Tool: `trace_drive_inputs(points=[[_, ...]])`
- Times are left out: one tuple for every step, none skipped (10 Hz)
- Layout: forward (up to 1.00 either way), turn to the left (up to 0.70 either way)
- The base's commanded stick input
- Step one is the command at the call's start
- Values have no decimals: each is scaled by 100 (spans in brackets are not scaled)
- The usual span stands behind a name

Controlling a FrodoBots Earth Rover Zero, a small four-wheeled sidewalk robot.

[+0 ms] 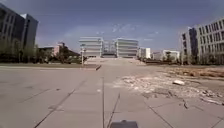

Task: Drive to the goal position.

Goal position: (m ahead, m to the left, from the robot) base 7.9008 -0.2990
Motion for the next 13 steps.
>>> trace_drive_inputs(points=[[70, 13], [70, 22], [70, 31], [70, 34], [70, 28], [70, 23], [70, 16], [70, 9], [70, 2], [70, 1], [70, 1], [70, 1], [70, 1]])
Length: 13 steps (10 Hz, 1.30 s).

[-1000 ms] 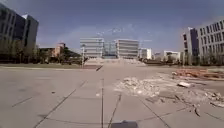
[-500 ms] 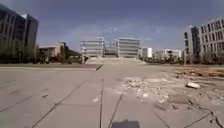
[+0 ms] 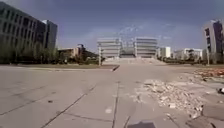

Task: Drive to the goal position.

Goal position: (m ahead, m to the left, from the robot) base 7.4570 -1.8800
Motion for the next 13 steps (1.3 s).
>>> trace_drive_inputs(points=[[70, 1], [70, 1], [70, 1], [70, 1], [70, 1], [70, 1], [70, 1], [70, 1], [70, 1], [70, 1], [70, 0], [70, -3], [70, -6]])
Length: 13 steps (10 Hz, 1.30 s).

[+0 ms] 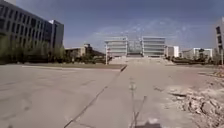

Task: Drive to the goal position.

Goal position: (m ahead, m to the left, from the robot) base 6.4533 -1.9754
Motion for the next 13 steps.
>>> trace_drive_inputs(points=[[70, -9], [70, -11], [70, -14], [70, -17], [70, -20], [70, -22], [70, -25], [70, -28], [70, -31], [70, -33], [70, -26], [70, -15], [70, -3]])
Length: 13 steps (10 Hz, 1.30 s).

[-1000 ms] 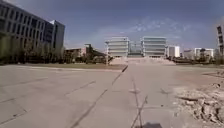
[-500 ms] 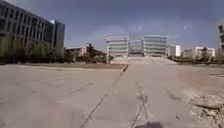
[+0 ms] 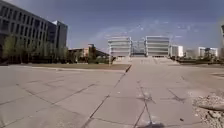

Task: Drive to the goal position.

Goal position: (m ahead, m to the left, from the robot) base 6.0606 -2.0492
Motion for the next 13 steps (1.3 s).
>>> trace_drive_inputs(points=[[70, 1], [70, 1], [70, 1], [70, 1], [70, 1], [70, 1], [70, 1], [70, 1], [70, 1], [70, 1], [70, -13], [70, -33], [70, -34]])
